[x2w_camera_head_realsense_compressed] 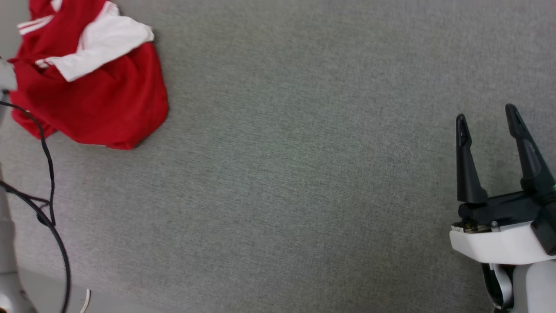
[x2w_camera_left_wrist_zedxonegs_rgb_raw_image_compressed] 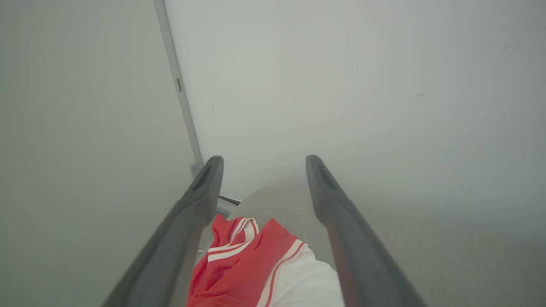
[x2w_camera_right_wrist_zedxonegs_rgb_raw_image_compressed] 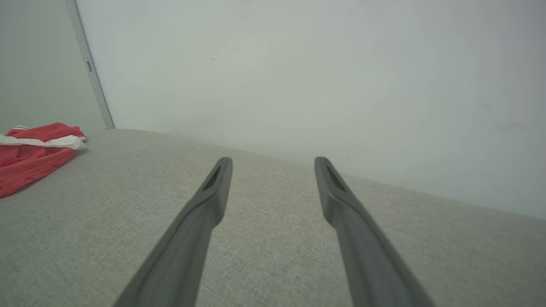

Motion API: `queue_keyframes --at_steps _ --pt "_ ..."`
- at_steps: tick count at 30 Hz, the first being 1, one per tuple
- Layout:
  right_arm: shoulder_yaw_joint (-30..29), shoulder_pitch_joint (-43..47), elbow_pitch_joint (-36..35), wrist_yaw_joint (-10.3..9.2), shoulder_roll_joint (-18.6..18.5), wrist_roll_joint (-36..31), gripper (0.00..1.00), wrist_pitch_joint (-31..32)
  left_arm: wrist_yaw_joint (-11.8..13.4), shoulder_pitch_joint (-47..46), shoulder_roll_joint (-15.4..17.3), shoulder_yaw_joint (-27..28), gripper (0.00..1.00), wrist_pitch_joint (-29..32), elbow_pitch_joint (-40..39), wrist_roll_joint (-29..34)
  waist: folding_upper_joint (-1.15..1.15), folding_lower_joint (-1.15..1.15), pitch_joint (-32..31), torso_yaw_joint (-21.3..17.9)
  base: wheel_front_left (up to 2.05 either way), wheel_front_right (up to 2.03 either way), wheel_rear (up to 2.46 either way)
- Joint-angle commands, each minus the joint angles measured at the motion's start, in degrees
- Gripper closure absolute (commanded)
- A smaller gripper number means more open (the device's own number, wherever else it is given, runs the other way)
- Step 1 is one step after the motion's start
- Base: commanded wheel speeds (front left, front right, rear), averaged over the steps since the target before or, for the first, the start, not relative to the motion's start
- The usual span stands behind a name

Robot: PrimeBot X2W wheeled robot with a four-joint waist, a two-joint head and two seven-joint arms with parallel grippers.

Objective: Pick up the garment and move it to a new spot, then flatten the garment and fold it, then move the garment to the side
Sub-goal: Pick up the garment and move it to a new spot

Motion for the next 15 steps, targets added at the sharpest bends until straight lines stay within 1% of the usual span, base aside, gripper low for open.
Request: queue_keyframes --at_steps 1,2,4,8,10,11,13,15 --pt "-0.16 -1.11 -0.74 -0.04 0.06 -0.53 0.0 -0.12 0.05 -1.64 0.99 -1.25 0.0 2.05 0.87 -2.1 0.0 -0.01 2.36 -1.15 0.0 0.0 0.0" --pt "-0.25 -1.17 -1.14 -0.04 0.06 -0.81 0.0 -0.12 0.04 -3.01 2.32 -2.0 0.0 3.63 1.59 -3.93 0.0 -0.01 2.9 -1.25 0.0 0.0 0.0" --pt "-0.28 -1.5 -1.9 -0.04 0.06 -1.3 0.0 -0.12 0.03 -4.76 4.36 -3.74 0.0 8.78 4.07 -8.18 0.0 -0.01 3.87 -1.5 0.0 0.0 0.0" --pt "-0.52 -2.17 -3.2 -0.04 0.05 -1.92 0.0 -0.12 0.01 -8.19 8.1 -6.99 0.0 22.16 8.45 -15.94 0.0 -0.01 5.38 -1.89 0.0 0.0 0.0" --pt "-0.53 -2.36 -3.7 -0.04 0.03 -2.16 0.0 -0.12 0.0 -8.85 10.05 -8.41 0.0 28.11 10.23 -18.12 0.0 -0.01 6.09 -2.07 0.0 0.0 0.0" --pt "-0.54 -2.56 -4.0 -0.04 -0.01 -2.35 0.0 -0.12 0.01 -9.03 10.69 -9.22 0.0 30.95 11.13 -19.08 0.0 -0.01 6.44 -2.17 0.0 0.0 0.0" --pt "-0.6 -2.88 -4.49 -0.04 -0.11 -2.54 0.0 -0.12 -0.01 -9.65 10.67 -10.24 0.0 36.88 12.29 -22.55 0.0 -0.01 7.05 -2.38 0.0 0.0 0.0" --pt "-0.62 -3.0 -4.86 -0.04 -0.12 -2.6 0.0 -0.12 0.0 -9.81 12.2 -10.51 0.0 41.09 13.52 -24.4 0.0 -0.01 7.72 -2.57 0.0 0.0 0.0"
